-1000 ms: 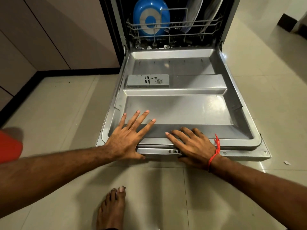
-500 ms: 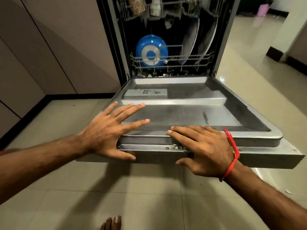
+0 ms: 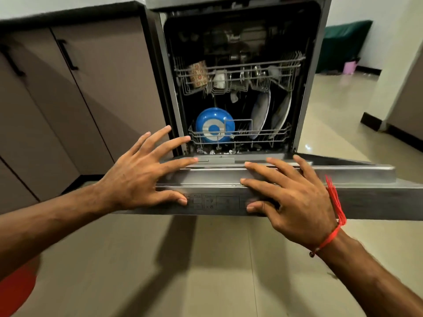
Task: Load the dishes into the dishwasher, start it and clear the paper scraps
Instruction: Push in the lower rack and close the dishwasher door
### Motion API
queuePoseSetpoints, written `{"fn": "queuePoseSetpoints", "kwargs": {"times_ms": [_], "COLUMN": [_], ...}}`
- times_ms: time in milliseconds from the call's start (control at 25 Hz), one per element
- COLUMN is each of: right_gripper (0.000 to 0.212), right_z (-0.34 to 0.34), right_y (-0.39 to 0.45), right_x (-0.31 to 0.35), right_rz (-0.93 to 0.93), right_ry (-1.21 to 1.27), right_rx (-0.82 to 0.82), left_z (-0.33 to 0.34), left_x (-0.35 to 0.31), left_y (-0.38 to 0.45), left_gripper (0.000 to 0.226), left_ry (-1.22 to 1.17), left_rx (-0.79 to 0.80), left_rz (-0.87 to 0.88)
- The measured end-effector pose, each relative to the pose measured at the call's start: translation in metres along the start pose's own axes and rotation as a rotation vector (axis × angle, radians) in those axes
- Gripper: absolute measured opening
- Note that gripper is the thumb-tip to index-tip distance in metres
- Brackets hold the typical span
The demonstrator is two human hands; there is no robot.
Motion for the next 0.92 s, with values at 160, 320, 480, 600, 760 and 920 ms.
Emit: {"fn": "queuePoseSetpoints", "kwargs": {"times_ms": [160, 320, 480, 600, 760, 920], "right_gripper": [0.048, 0.042, 0.042, 0.059, 0.074, 0.074], "right_z": [-0.014, -0.026, -0.028, -0.026, -0.026, -0.03], "right_y": [0.039, 0.081, 0.124, 0.146, 0.172, 0.194], "right_x": [-0.012, -0.024, -0.038, -0.053, -0.07, -0.081], "right_rz": [0.136, 0.242, 0.274, 0.17, 0.115, 0.135], "right_ry": [-0.077, -0.089, -0.131, -0.24, -0.344, -0.363], "right_rx": [-0.034, -0.086, -0.078, -0.009, 0.059, 0.117], "left_z": [-0.02, -0.042, -0.057, -0.062, -0.067, -0.068], "left_x": [0.023, 0.049, 0.076, 0.092, 0.113, 0.117], "left_y": [0.019, 0.05, 0.082, 0.102, 0.126, 0.146], "left_gripper": [0.076, 0.076, 0.081, 0.083, 0.082, 0.072], "left_ry": [0.02, -0.017, -0.096, -0.177, -0.269, -0.42], "left_rx": [-0.083, -0.095, -0.099, -0.097, -0.076, -0.176], "left_rz": [-0.092, -0.215, -0.324, -0.373, -0.443, -0.442]}}
Point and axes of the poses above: each hand's wrist, its own y-axis towards the middle knuckle, its own z-axis out of the palm, x = y × z, the point moved 2 cm from there along y, towards the middle knuckle, and after that the axes turned 1 degree about -y, right-handed, at the moved point
